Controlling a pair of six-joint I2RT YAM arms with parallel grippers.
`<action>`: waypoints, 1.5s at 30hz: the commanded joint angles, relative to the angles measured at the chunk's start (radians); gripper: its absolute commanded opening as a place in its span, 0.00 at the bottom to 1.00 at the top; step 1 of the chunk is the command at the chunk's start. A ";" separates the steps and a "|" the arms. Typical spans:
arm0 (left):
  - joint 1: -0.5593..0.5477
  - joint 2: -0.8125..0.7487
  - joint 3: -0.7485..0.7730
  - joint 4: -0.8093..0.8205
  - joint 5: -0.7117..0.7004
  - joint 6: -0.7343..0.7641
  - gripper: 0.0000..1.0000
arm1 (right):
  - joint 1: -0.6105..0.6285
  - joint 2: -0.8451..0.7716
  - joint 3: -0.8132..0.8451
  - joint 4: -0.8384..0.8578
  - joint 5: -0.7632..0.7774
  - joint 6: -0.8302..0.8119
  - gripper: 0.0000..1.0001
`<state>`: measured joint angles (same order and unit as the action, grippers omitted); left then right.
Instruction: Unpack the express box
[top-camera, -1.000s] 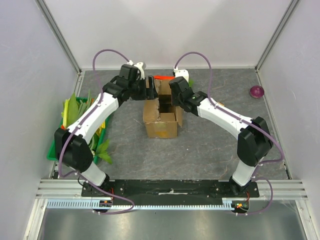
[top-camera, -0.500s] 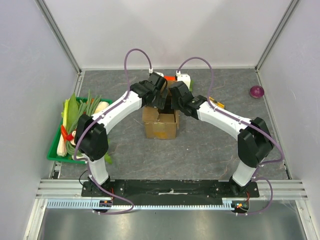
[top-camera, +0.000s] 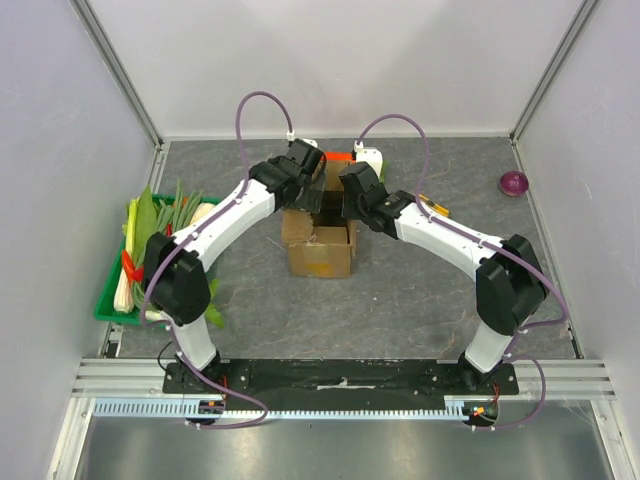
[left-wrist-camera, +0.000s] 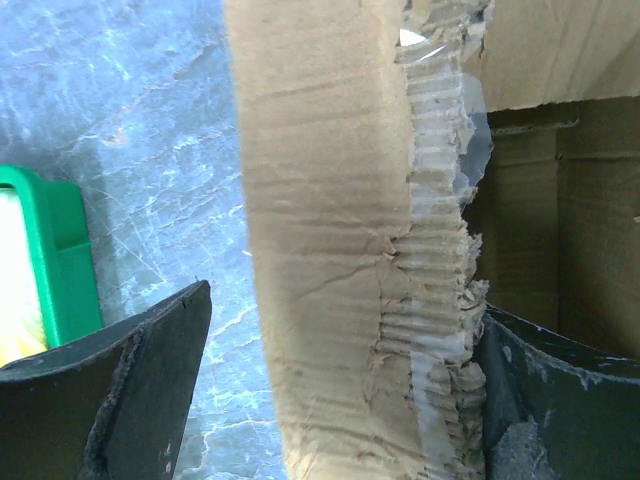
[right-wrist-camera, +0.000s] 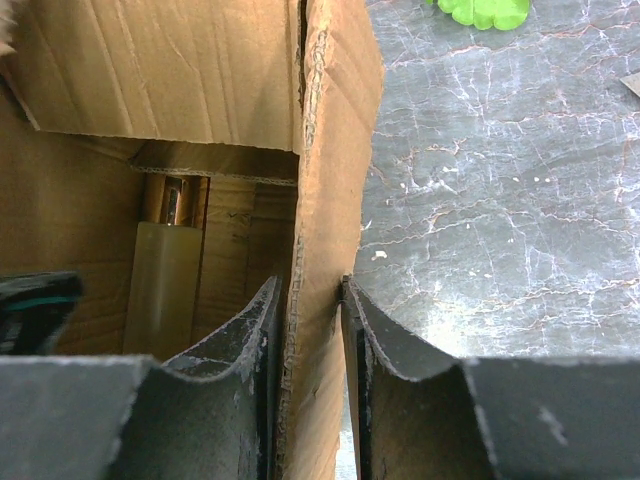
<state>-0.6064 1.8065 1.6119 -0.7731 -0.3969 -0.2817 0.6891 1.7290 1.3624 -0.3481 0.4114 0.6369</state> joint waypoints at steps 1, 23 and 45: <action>0.040 -0.121 0.056 -0.012 -0.051 -0.030 0.95 | -0.013 -0.028 -0.019 -0.009 -0.008 0.017 0.35; 0.244 -0.262 -0.138 -0.022 0.076 -0.073 0.91 | -0.033 -0.014 0.015 -0.028 -0.031 0.001 0.36; 0.243 -0.249 -0.127 0.112 0.386 -0.076 0.09 | -0.031 0.000 0.044 -0.040 -0.060 -0.009 0.39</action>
<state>-0.3576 1.6096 1.4406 -0.7277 -0.0948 -0.3416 0.6598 1.7294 1.3655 -0.3679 0.3546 0.6338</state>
